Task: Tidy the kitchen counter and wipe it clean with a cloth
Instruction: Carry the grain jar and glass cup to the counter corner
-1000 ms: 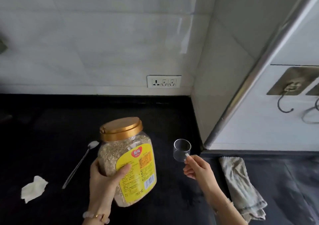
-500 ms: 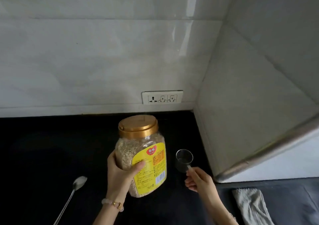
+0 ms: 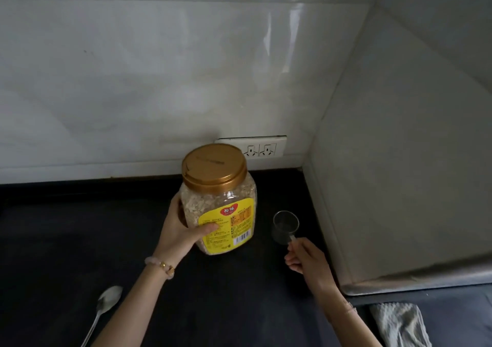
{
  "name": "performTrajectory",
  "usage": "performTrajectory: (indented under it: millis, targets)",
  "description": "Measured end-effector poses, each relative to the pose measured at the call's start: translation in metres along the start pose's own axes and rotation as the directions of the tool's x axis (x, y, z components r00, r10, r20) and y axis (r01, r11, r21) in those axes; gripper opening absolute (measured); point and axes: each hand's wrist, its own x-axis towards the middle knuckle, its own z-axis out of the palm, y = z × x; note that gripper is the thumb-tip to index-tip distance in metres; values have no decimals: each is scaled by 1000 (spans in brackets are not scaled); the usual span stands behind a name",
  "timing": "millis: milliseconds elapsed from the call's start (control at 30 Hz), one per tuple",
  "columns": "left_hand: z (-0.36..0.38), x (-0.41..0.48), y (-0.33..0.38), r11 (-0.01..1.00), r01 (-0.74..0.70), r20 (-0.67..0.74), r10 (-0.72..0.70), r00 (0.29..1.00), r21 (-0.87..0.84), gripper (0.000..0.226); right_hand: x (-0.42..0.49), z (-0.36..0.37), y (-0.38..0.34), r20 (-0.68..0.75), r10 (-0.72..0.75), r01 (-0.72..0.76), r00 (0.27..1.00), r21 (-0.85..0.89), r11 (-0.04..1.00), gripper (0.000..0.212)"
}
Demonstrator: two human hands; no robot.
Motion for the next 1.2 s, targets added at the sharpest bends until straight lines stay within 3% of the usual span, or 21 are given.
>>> performTrajectory:
  millis: [333, 567, 900, 1200]
  targets:
    - [-9, 23, -2, 989, -21, 134, 1, 991, 147, 106, 19, 10, -11, 36, -6, 7, 999, -26, 1000, 27]
    - [-9, 36, -4, 994, 9, -1, -9, 1000, 108, 92, 38, 23, -19, 13, 24, -23, 1000, -68, 997, 26]
    - [-11, 40, -10, 995, 26, 9, -27, 1000, 96, 91, 55, 34, -34, -63, -24, 17, 998, -110, 994, 22]
    - [-11, 38, -8, 996, 30, 14, -31, 999, 85, 89, 56, 40, -35, -40, -21, 17, 999, -105, 994, 20]
